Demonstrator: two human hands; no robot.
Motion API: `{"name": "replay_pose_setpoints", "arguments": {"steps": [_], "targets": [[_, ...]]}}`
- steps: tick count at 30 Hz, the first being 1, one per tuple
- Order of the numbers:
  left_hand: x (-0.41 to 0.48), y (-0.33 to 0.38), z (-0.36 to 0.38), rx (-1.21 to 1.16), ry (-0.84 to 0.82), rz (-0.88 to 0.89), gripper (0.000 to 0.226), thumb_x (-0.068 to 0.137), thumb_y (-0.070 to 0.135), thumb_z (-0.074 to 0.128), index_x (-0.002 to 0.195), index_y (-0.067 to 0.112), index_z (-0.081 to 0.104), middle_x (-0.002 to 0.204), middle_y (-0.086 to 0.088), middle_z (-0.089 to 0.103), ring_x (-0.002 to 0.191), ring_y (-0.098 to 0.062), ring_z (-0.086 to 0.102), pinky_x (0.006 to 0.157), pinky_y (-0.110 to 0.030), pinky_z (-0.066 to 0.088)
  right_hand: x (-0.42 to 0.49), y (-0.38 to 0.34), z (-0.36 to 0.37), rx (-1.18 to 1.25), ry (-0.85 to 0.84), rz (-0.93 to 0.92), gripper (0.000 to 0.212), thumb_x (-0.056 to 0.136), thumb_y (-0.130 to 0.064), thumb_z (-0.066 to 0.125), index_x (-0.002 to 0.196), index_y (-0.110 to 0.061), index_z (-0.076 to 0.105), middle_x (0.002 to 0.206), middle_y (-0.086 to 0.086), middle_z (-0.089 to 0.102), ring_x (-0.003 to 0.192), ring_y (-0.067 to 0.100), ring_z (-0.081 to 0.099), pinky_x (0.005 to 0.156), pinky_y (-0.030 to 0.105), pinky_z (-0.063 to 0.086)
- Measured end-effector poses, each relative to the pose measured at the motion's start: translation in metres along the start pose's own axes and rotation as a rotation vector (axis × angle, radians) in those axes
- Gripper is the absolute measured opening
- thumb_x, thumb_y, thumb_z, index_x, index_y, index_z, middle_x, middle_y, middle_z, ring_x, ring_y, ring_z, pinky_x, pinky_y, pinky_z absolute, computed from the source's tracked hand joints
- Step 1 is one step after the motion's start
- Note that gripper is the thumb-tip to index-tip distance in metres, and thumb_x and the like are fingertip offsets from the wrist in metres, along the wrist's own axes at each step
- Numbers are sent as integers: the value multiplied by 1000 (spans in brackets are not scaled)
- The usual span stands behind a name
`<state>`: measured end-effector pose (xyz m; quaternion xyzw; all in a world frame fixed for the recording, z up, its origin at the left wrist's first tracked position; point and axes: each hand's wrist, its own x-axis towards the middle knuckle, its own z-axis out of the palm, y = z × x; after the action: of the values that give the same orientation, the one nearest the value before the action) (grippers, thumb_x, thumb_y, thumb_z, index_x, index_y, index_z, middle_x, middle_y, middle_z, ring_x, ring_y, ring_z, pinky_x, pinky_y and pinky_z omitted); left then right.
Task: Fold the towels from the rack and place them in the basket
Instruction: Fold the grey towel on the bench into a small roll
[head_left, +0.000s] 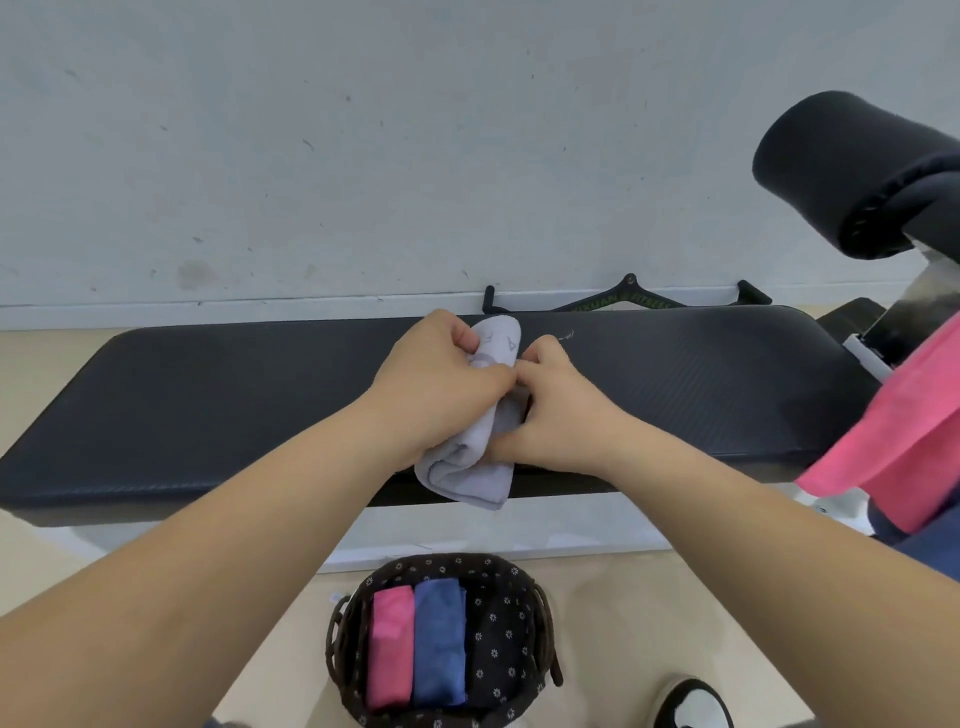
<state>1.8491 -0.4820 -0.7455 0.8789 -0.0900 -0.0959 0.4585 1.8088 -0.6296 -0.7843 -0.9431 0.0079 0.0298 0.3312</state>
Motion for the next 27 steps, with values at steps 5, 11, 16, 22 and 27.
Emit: {"name": "replay_pose_setpoints", "arguments": {"steps": [5, 11, 16, 22, 27], "targets": [[-12, 12, 22, 316, -40, 185, 22, 94, 32, 64, 97, 10, 62, 85, 1, 64, 81, -17, 63, 71, -32, 53, -4, 26, -18, 355, 86, 155, 15, 91, -10, 59, 93, -8, 74, 77, 7, 59, 70, 14, 51, 61, 24, 44], [-9, 11, 22, 451, -171, 192, 17, 99, 23, 50, 97, 20, 67, 87, 4, 68, 80, -17, 63, 77, -36, 54, -9, 24, -21, 619, 113, 286, 26, 98, -22, 59, 93, -5, 77, 80, 11, 75, 70, 20, 72, 67, 29, 60], [0, -8, 5, 432, -102, 31, 78, 76, 61, 76, 138, 25, 47, 122, 0, 55, 95, -12, 59, 72, -27, 45, -7, 14, -11, 576, 167, 317, 31, 96, -32, 71, 97, -1, 75, 87, 15, 78, 72, 28, 77, 78, 40, 65], [-34, -18, 10, -150, -222, -222, 38, 75, 34, 92, 104, 20, 73, 93, 3, 80, 77, -9, 76, 58, -20, 59, -23, -7, -4, 643, 124, 324, 28, 99, -20, 66, 98, 8, 70, 78, 12, 70, 66, 23, 69, 58, 25, 60], [-83, -49, -20, -315, -327, -283, 29, 84, 24, 82, 112, 20, 75, 100, -1, 81, 92, -19, 78, 81, -34, 61, -65, -29, 12, 627, -148, 212, 28, 102, -30, 62, 97, -4, 72, 80, 6, 73, 65, 19, 73, 65, 33, 64]]}}
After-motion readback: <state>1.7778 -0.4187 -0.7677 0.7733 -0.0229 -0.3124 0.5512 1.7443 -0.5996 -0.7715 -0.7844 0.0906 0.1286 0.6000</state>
